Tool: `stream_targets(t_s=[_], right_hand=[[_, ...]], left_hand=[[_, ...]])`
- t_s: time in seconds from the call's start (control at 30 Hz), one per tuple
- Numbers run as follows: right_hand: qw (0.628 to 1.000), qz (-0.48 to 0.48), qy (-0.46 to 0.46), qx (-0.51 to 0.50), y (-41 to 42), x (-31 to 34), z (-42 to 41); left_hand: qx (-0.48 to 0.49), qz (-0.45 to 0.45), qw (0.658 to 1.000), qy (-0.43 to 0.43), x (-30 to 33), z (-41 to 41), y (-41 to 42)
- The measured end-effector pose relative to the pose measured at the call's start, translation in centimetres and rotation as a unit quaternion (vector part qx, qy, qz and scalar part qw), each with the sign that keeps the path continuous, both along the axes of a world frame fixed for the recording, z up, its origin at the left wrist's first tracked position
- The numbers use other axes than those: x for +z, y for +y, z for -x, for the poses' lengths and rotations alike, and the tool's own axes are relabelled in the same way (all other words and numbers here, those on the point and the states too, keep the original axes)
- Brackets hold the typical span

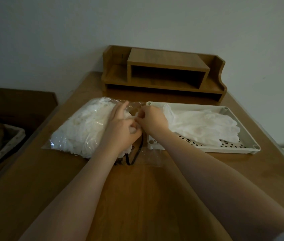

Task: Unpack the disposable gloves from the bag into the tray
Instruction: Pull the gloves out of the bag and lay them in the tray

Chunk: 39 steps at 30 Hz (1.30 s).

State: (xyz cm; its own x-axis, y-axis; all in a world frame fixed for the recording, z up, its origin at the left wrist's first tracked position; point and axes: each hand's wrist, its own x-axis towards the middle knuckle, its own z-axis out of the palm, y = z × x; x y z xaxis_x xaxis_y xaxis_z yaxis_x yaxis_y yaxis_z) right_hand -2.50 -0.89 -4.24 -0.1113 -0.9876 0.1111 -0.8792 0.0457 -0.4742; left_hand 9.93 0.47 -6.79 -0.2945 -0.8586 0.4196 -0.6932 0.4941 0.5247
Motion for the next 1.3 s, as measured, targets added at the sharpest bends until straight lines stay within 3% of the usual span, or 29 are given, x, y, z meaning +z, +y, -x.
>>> stream_targets(t_s=[0.07,0.17,0.27,0.37,0.6,0.63,0.73,0.8,0.83,0.9,0.97,1.03,1.17,1.3], right_hand=[[1.0,0.011,-0.019,0.018,0.2,0.0,0.2],[0.97,0.051,-0.234,0.041,1.2,0.9,0.6],[0.892,0.077,-0.443,0.042,2.2,2.6,1.4],[0.801,0.101,-0.588,0.058,3.3,3.9,2.0],[0.511,0.152,-0.845,0.026,4.8,5.6,4.6],[0.491,0.162,-0.856,0.031,5.0,5.9,5.4],[0.474,0.185,-0.86,0.029,5.6,6.7,7.9],[0.446,0.193,-0.873,0.031,6.0,7.3,9.5],[0.442,0.193,-0.875,0.033,6.1,7.6,10.2],[0.481,0.176,-0.857,0.051,6.6,8.2,11.2],[0.557,0.154,-0.812,0.075,7.0,8.6,11.4],[0.633,0.149,-0.755,0.084,7.5,9.1,11.5],[0.751,0.147,-0.637,0.094,8.3,10.1,12.9],[0.847,0.135,-0.507,0.088,8.9,9.9,14.7]], left_hand=[[0.004,0.016,0.999,-0.044,0.0,0.0,0.0],[0.045,0.045,0.992,-0.109,0.2,-0.1,0.0],[0.077,0.085,0.985,-0.127,0.4,-0.4,0.0],[0.1,0.122,0.977,-0.143,0.3,-0.6,-0.1],[0.147,0.075,0.956,-0.243,0.4,-0.4,0.3],[0.143,0.068,0.954,-0.256,0.5,-0.3,0.4],[0.114,0.042,0.962,-0.244,1.2,0.3,1.0],[0.065,0.039,0.984,-0.163,1.8,1.1,1.5],[0.018,0.057,0.994,-0.096,2.2,1.6,1.8],[-0.071,0.118,0.99,0.032,3.8,2.9,2.6],[-0.127,0.109,0.977,0.135,6.2,4.7,3.6],[-0.177,0.013,0.963,0.205,9.3,6.7,4.5],[-0.174,-0.053,0.976,0.122,13.0,9.9,4.4],[-0.165,-0.04,0.977,0.129,14.2,11.5,3.8]])
